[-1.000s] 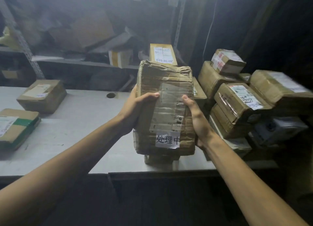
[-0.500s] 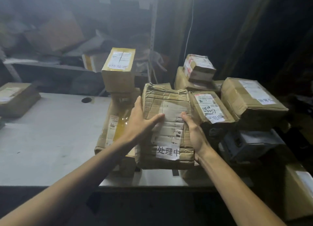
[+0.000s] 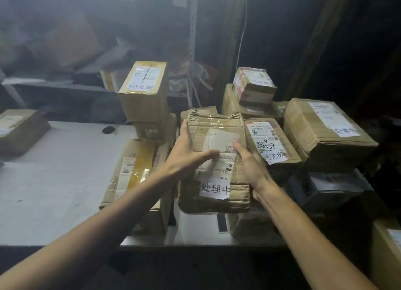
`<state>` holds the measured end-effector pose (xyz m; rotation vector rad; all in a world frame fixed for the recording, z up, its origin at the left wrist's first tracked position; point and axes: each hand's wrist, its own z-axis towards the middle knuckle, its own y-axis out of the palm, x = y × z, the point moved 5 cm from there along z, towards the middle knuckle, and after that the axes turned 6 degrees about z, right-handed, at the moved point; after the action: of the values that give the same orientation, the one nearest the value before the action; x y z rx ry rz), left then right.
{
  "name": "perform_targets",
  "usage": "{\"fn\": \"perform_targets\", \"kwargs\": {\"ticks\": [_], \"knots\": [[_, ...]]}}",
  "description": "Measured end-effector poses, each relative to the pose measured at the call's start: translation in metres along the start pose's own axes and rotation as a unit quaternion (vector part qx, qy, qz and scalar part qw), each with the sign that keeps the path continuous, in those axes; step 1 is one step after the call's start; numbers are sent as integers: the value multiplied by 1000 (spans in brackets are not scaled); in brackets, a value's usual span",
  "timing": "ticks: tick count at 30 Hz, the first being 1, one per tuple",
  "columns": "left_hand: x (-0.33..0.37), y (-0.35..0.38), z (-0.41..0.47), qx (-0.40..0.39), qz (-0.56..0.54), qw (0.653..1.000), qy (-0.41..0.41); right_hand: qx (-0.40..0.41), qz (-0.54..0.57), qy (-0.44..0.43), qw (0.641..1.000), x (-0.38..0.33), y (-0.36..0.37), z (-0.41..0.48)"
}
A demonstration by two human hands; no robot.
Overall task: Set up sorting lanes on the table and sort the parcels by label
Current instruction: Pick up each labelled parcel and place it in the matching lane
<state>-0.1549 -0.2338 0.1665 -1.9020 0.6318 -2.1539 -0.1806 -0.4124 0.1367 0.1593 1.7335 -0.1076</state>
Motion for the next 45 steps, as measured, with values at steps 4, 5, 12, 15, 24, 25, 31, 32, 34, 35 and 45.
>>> {"fn": "perform_targets", "kwargs": {"ticks": [4,5,12,15,24,25,31,32,34,35,45], "knots": [[-20,11,2,-11,-4,998,-64,8,-48,32,998,12,5,5],[-27,14,1,-9,-3,997,-78,9,-67,42,997,18,7,6],[-58,33,-7,-17,105,984,-141,0,-158,42,987,50,25,9],[-74,39,-8,-14,121,979,-166,-6,-199,36,979,56,30,10],[-118,68,-7,-46,156,963,-214,3,-313,114,943,110,37,34],[-124,69,-6,-53,156,962,-217,-9,-324,123,938,117,40,36],[-143,91,0,-131,202,948,-207,-103,-382,105,912,139,55,47],[-142,93,2,-142,213,949,-183,-116,-396,91,906,141,54,50],[-144,95,3,-179,259,936,-161,-146,-442,63,883,145,51,55],[-147,98,0,-206,302,917,-158,-165,-476,52,862,149,50,57],[-160,126,4,-306,507,793,-145,-236,-557,70,793,173,47,76]]}}
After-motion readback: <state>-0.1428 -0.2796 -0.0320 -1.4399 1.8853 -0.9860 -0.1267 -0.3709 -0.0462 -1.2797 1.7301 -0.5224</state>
